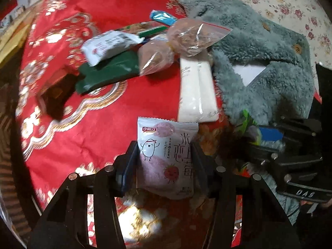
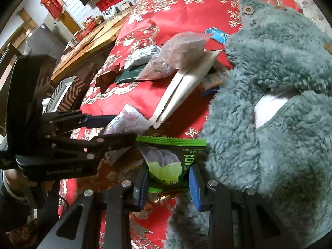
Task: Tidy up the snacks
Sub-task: 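Grasp the white rice-cake packet with the left tool while the right tool holds the green snack, then carry the rice-cake packet with the left tool while the right tool carries the green snack to the tray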
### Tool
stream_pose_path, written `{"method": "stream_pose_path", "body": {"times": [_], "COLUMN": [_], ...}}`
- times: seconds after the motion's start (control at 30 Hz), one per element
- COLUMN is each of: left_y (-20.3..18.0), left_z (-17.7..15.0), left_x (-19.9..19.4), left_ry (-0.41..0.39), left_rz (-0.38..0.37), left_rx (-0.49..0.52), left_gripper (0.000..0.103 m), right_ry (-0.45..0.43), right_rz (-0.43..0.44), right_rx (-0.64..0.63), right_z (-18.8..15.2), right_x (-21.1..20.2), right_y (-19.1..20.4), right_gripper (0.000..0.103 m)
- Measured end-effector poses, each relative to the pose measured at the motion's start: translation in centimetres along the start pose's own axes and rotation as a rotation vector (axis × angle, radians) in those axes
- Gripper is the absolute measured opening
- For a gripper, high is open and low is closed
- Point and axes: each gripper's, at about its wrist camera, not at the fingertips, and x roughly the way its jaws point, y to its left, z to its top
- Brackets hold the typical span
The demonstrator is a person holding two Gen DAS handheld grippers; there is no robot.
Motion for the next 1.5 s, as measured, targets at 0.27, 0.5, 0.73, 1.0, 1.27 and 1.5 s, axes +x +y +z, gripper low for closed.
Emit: {"method": "stream_pose_path", "body": {"times": [0.27,0.5,0.73,1.0,1.27,1.5], "left_y": [1.7,3.0,5.1,8.2,10.4,12.3], "left_z": [-4.5,-6.5,-7.5,-9.7,-11.7,-13.6], "left_x": [-4.0,-7.4,-9.8,-12.8,-14.6,-15.7], "left_ry": [-0.094,-0.177,-0.232,-0.281,-0.310,-0.331], "left_rz": [0.131,0.198,0.226,0.291,0.335,0.362], "left_rx": [-0.146,-0.243,-0.360,-0.467,-0.541,-0.610], "left_gripper": [0.051,0.051,0.051,0.051,0.051,0.051], "right_ry": [-0.012,-0.011,-0.005,0.001,0.012,0.022], "right_rz": [0.031,0.049,0.059,0.088,0.104,0.116], "right_rx": [-0.066,-0.130,-0.191,-0.274,-0.346,-0.391], "right_z": [-0.1,-0.2,-0.2,0.5,0.7,1.3], "right_x": [0.2,0.6,0.9,1.7,2.5,3.2], "right_y": [2.5,5.5,8.5,13.1,16.7,19.2], "right_gripper": [0.032,0.032,0.032,0.032,0.032,0.032]}}
